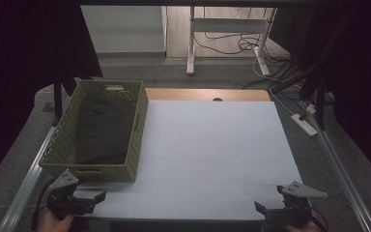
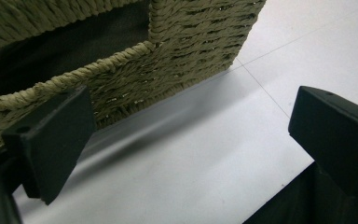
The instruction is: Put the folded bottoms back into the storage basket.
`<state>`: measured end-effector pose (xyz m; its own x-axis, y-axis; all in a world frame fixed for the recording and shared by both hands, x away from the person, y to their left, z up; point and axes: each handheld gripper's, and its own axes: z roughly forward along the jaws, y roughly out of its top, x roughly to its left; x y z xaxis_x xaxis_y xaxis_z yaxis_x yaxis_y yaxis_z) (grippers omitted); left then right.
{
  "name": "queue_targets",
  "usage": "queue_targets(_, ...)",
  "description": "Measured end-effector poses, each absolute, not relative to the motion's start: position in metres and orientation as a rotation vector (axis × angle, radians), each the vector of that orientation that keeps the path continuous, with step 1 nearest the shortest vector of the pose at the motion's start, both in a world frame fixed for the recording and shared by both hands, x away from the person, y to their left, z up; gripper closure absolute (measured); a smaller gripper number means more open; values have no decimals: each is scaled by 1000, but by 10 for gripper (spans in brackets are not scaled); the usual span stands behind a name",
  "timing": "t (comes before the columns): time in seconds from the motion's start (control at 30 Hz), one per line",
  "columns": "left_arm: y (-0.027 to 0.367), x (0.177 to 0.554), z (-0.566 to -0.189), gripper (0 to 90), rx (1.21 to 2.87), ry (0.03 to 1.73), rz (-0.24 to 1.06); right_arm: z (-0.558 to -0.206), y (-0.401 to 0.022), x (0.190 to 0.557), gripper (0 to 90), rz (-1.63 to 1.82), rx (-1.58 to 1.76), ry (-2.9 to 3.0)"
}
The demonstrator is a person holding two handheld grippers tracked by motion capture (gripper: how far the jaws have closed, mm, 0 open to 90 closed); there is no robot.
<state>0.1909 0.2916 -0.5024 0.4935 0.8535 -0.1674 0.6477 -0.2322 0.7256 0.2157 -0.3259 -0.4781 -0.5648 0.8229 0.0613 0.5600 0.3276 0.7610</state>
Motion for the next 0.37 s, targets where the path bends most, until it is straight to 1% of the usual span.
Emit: queue_targets(0.37, 292, 192, -502, 15, 1966, 1239, 334, -479, -325, 214, 0, 1059, 1234, 2280)
